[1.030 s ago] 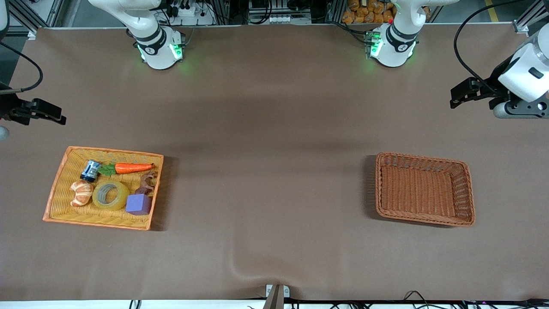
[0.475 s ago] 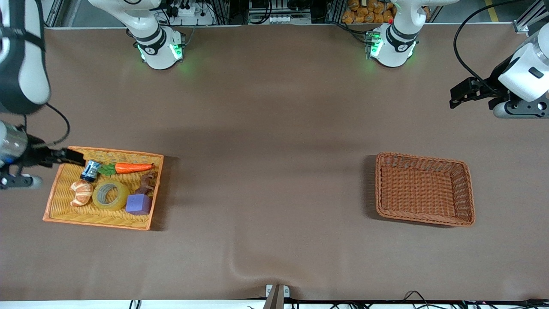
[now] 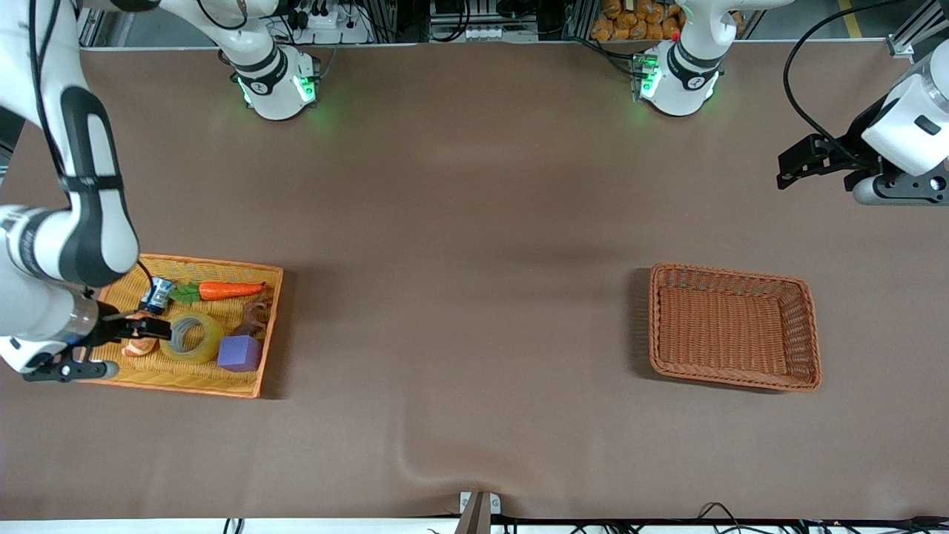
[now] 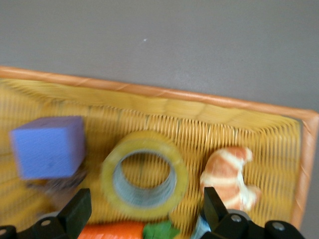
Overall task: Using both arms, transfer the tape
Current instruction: 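Reach the right gripper down to the yellow tape roll in the basket, then close the right gripper on the tape roll's rim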
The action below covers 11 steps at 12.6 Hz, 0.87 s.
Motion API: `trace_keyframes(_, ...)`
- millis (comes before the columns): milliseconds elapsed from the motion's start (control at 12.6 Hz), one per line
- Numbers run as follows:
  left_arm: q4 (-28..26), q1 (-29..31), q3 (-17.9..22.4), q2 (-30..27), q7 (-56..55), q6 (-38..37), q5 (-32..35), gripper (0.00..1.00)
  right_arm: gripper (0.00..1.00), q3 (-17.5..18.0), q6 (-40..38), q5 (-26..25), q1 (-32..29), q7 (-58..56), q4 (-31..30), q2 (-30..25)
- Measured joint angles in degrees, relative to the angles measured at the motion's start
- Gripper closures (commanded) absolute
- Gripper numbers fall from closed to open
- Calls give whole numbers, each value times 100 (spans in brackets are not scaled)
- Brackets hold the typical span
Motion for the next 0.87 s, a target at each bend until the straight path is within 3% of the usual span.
trace_keyframes(317, 1, 14, 4, 6, 0, 5, -26, 0, 0, -10, 564, 0, -139, -213, 7, 702)
trace_keyframes(871, 2, 83, 52, 45, 16, 45, 147, 0, 0, -12, 176, 0, -153, -317, -19, 738)
